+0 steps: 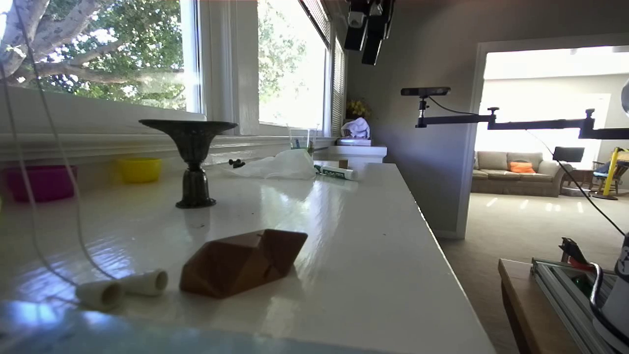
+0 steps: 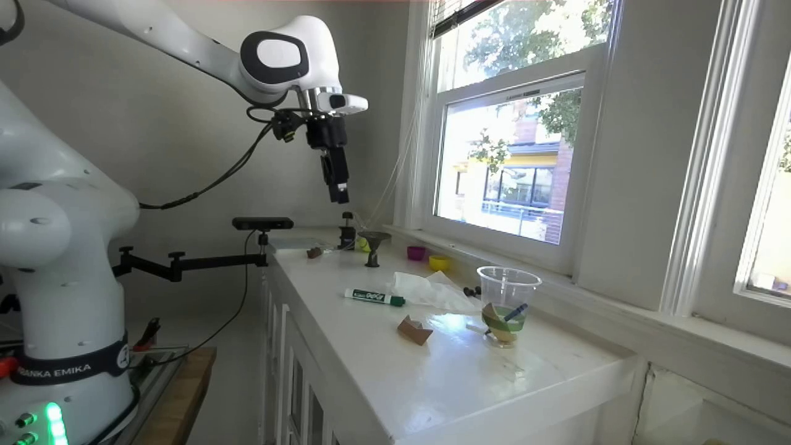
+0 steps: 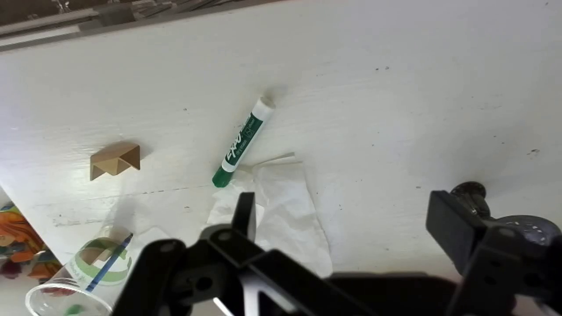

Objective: Put the tennis ball on the stand

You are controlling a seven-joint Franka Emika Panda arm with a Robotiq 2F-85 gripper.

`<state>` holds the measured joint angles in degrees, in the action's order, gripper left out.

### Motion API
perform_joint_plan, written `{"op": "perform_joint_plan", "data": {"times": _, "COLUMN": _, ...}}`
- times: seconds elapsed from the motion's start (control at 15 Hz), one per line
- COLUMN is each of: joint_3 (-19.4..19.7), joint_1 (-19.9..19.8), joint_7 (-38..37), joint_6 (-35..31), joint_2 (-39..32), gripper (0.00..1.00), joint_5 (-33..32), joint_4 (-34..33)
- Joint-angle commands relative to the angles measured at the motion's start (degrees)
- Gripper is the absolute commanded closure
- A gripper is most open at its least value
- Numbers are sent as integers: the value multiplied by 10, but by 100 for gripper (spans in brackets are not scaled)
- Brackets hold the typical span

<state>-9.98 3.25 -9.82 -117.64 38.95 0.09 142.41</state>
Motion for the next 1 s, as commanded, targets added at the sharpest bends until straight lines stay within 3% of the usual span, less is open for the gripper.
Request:
{"op": "perform_joint_plan", "data": {"times": 0.0, "joint_3": 3, "joint_1": 4, "joint_7": -2, "joint_6": 1, "joint_2": -1, "gripper": 0, "joint_5": -3, "joint_4": -1}}
{"op": "perform_joint_plan", "data": {"times": 0.2, "joint_3": 3, "joint_1": 4, "joint_7": -2, "joint_6": 1, "joint_2": -1, "gripper": 0, "joint_5": -3, "joint_4": -1}}
{"op": "perform_joint_plan", "data": {"times": 0.47, "joint_3": 18, "joint_1": 39, "joint_7": 106, "joint_6": -30, "joint_2": 29, "gripper": 0, "joint_5": -20, "joint_4": 29}}
{"op": "perform_joint_plan", "data": {"times": 0.53, "joint_3": 15, "joint_1": 29, "joint_7": 126, "joint_6": -100, "joint_2": -87, "gripper": 0, "joint_5": -33, "joint_4": -21}}
{"op": "perform_joint_plan", "data": {"times": 0.93, "joint_3": 46, "joint_1": 41, "joint_7": 288, "joint_6": -291, "joint_2": -274, "gripper": 0, "joint_5": -54, "joint_4": -131}}
